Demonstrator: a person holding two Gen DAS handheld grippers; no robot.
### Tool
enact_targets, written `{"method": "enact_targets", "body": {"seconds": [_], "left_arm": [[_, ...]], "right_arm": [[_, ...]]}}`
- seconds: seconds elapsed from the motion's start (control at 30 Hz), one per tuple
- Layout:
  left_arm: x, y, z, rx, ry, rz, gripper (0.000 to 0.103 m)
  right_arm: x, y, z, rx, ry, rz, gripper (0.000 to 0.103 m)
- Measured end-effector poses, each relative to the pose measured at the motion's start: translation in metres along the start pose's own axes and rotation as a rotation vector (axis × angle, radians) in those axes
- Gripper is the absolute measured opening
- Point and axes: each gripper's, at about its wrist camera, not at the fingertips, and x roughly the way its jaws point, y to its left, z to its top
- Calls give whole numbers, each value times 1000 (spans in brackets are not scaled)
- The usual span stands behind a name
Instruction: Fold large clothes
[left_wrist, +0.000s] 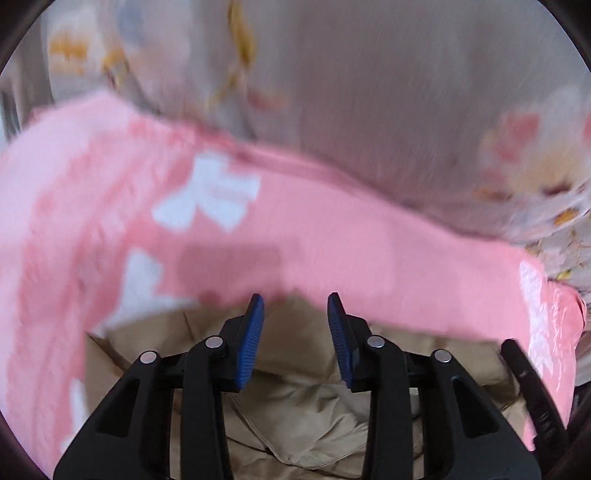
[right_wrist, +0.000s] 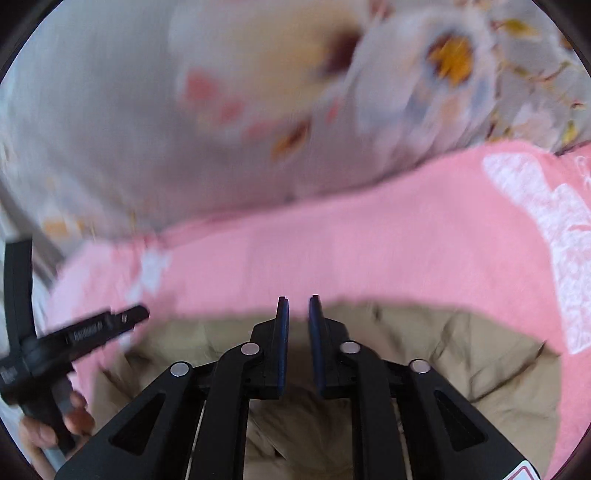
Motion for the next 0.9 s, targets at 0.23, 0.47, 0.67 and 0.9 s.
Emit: {"method": "enact_targets", "body": {"seconds": [0.23,0.47,0.67,0.9], "left_arm": [[18,7,-56,153,-43,17,32],[26,2,-72,203,-86,49,32],[27,-8,-79,252,-119,114,32],[29,-14,-81,282,-121,163,32]], "right_arm": [[7,-6,-38,-150,39,-68,2],[28,-5,-47,-156,55,-108,0],[39,-2,-48,-194,59,-154,0],[42,-8,-47,-183,65,-139,0]]}}
